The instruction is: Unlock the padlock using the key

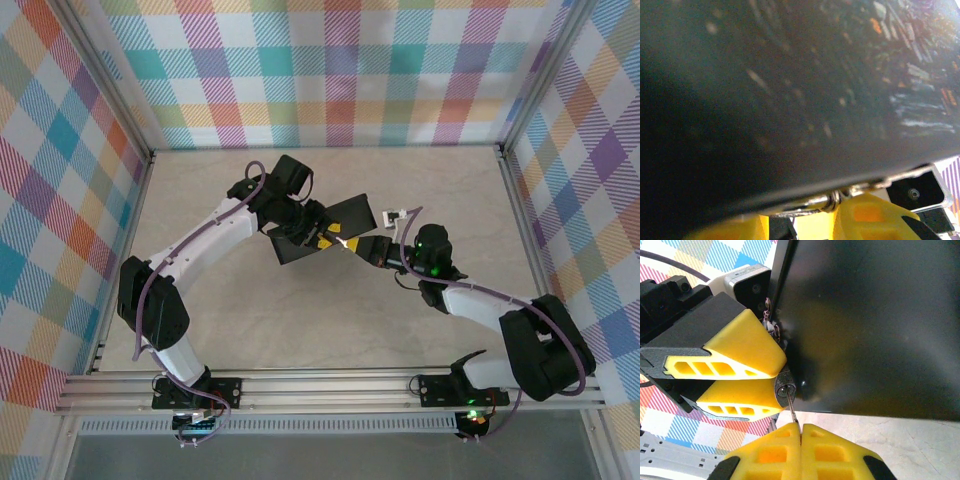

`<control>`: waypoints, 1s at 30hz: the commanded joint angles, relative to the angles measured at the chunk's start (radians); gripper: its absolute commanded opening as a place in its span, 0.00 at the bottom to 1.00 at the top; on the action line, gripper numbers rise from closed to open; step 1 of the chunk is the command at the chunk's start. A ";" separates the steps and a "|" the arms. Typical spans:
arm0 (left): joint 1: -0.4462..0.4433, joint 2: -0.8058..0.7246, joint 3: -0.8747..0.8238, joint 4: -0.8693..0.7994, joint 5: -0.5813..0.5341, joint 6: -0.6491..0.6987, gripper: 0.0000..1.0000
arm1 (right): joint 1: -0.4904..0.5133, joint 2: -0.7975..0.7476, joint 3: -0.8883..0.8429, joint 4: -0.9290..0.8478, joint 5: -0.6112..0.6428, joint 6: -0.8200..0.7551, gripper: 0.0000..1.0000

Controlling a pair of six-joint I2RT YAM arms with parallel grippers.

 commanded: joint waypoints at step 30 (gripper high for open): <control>0.029 -0.087 -0.024 0.007 0.111 0.163 0.02 | 0.002 0.134 0.155 0.047 -0.068 0.014 0.00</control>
